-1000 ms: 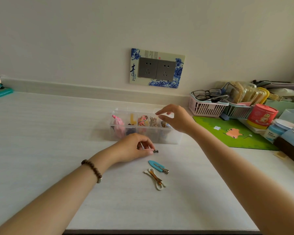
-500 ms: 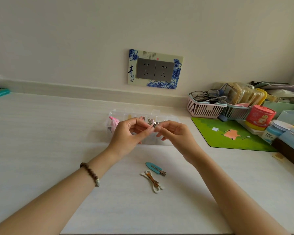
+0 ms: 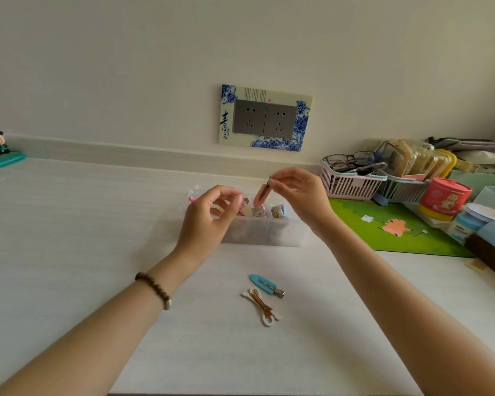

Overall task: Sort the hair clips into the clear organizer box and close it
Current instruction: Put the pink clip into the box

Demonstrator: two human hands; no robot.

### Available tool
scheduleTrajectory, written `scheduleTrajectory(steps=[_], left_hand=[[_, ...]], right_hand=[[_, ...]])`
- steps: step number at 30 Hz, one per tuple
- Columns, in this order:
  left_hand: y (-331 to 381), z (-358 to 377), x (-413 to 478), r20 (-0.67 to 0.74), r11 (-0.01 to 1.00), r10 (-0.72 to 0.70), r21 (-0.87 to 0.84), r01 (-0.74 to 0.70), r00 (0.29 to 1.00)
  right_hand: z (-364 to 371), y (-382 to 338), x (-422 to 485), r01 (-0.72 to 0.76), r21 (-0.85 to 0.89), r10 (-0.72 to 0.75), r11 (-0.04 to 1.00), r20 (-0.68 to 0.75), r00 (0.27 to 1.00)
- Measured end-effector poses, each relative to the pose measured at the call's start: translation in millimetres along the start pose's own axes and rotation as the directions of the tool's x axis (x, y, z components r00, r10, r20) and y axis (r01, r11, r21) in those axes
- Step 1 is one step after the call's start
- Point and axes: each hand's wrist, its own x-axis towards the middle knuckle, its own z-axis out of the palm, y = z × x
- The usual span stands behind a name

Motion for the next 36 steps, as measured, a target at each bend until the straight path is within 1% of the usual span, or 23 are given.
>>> scheduleTrajectory(steps=[1, 3, 5, 6, 8, 11, 13, 15, 16, 17, 18, 19, 21, 22, 23, 24, 25, 27, 28, 32, 36], left_hand=[[-1, -1, 1, -0.02, 1.0, 0.012, 0.023, -0.012, 1.0], [-3, -3, 2, -0.033, 0.998, 0.027, 0.05, -0.025, 0.999], [-3, -2, 1, -0.011, 0.998, 0.038, 0.059, -0.038, 0.999], [-3, -2, 0, 0.006, 0.996, 0.052, 0.067, -0.053, 0.999], [-5, -2, 0, 0.047, 0.989, 0.085, 0.117, -0.09, 0.995], [-9, -3, 0, 0.133, 0.961, 0.11, 0.24, -0.14, 0.985], [-9, -2, -1, 0.177, 0.95, 0.091, 0.28, -0.139, 0.98], [-6, -3, -2, 0.214, 0.953, 0.067, 0.277, -0.127, 0.974], [-3, -4, -1, 0.245, 0.959, 0.058, 0.257, -0.122, 0.968], [0, -6, 0, 0.287, 0.965, 0.049, 0.232, -0.119, 0.957], [4, -8, 0, 0.329, 0.971, 0.042, 0.21, -0.116, 0.943], [8, -11, 0, 0.361, 0.973, 0.031, 0.2, -0.11, 0.932], [15, -14, 0, 0.405, 0.977, 0.009, 0.19, -0.094, 0.914], [16, -14, 0, 0.443, 0.981, -0.014, 0.178, -0.072, 0.897], [16, -15, 0, 0.498, 0.984, -0.05, 0.172, -0.042, 0.866], [14, -14, -1, 0.565, 0.982, -0.101, 0.187, -0.008, 0.819], [11, -12, -3, 0.631, 0.975, -0.156, 0.22, 0.017, 0.76], [3, -7, -8, 0.721, 0.956, -0.236, 0.292, 0.023, 0.651], [0, -4, -11, 0.742, 0.952, -0.25, 0.305, 0.019, 0.622], [-2, -1, -12, 0.755, 0.955, -0.26, 0.291, 0.048, 0.602], [-1, 0, -13, 0.78, 0.953, -0.269, 0.299, 0.042, 0.565]], right_hand=[[0, 3, 7, 0.016, -0.096, -0.015, 0.995, 0.007, 1.0], [4, 9, 16, 0.043, -0.26, -0.017, 0.965, 0.103, 0.995], [10, 16, 19, 0.09, -0.428, 0.009, 0.899, 0.224, 0.975], [12, 18, 20, 0.116, -0.502, 0.02, 0.857, 0.257, 0.966], [12, 21, 21, 0.136, -0.58, 0.042, 0.803, 0.284, 0.958], [8, 22, 16, 0.172, -0.62, 0.054, 0.766, 0.328, 0.943], [4, 18, 8, 0.212, -0.612, -0.007, 0.762, 0.32, 0.947], [-1, 9, -5, 0.213, -0.521, -0.092, 0.827, 0.249, 0.964], [-3, 4, -13, 0.207, -0.46, -0.113, 0.863, 0.223, 0.968], [-7, 0, -21, 0.196, -0.407, -0.108, 0.892, 0.228, 0.968], [-10, -3, -30, 0.18, -0.368, -0.079, 0.912, 0.273, 0.959], [-13, -4, -39, 0.157, -0.35, -0.027, 0.924, 0.349, 0.937], [-18, -3, -55, 0.116, -0.386, 0.11, 0.915, 0.516, 0.849], [-20, -1, -61, 0.107, -0.418, 0.173, 0.902, 0.577, 0.799], [-21, 0, -66, 0.095, -0.442, 0.223, 0.892, 0.614, 0.757], [-23, 2, -70, 0.078, -0.454, 0.259, 0.888, 0.632, 0.73], [-24, 4, -74, 0.06, -0.46, 0.281, 0.886, 0.635, 0.72], [-24, 7, -79, 0.037, -0.461, 0.29, 0.887, 0.618, 0.731], [-23, 8, -81, 0.033, -0.454, 0.284, 0.89, 0.61, 0.74], [-20, 11, -84, 0.014, -0.427, 0.271, 0.904, 0.597, 0.756], [-20, 14, -85, -0.009, -0.413, 0.27, 0.911, 0.577, 0.771]])
